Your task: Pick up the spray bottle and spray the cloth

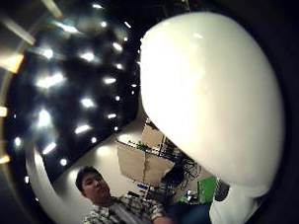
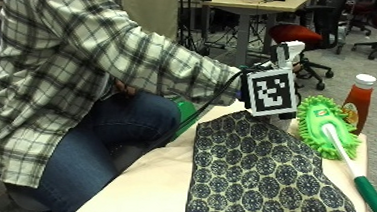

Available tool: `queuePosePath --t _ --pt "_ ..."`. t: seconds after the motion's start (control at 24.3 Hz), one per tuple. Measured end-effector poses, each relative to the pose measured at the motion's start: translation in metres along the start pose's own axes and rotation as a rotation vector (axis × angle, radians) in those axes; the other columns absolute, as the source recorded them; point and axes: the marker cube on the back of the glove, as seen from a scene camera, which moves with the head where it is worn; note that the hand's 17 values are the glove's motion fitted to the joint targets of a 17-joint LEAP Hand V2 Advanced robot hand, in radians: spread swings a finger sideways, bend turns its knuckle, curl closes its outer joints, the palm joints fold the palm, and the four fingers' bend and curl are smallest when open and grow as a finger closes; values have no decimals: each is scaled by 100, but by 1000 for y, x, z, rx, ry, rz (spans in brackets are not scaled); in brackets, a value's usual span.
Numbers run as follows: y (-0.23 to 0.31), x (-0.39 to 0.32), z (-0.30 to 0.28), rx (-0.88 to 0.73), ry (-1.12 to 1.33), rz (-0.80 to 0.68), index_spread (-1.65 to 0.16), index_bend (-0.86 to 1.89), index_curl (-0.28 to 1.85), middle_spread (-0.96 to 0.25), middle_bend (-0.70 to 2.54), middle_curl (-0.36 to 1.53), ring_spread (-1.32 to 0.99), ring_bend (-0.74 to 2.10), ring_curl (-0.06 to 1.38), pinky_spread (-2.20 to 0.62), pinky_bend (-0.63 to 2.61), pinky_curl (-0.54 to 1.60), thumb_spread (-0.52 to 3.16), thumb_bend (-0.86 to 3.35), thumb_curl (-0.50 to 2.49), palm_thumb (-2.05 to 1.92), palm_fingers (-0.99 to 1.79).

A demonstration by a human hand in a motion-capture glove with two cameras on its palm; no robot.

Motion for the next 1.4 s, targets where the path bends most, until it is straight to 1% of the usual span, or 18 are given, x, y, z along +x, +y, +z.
queuePosePath --t 0.12,0.16,0.29,0.41,0.54,0.66,0.91,1.15,1.4 --pt "6 -1 -3 -31 58 14 -24 0 46 -8 43 50 -16 55 47 -4 26 43 40 -4 74 106 86" --pt "8 -2 -5 -36 80 14 -26 -4 44 -8 40 50 -14 53 47 -1 28 44 46 -6 73 101 69" --pt "16 -5 -16 -39 168 13 -30 4 42 -8 34 48 -11 49 48 5 27 46 58 -8 69 93 40" --pt "25 -13 -31 -45 249 11 -33 12 40 -9 28 45 -9 41 44 10 24 43 69 -9 66 82 24" --pt "34 -25 -45 -40 337 -5 -35 16 38 -10 25 42 -7 34 39 13 21 40 78 -8 62 74 19" --pt "49 -35 -63 -45 504 -16 -35 18 37 -11 23 41 -5 29 36 15 18 37 85 -6 60 68 17" --pt "105 -56 -127 -60 865 -26 -35 21 38 -10 17 38 -1 23 33 17 17 35 97 -5 55 57 10" --pt "190 -81 -183 -57 1044 -108 -34 20 38 -10 16 35 1 22 31 18 18 33 104 -3 53 54 10" --pt "299 -95 -212 -8 1147 -77 -34 22 38 -10 18 34 3 22 31 18 16 32 108 -2 52 53 12"
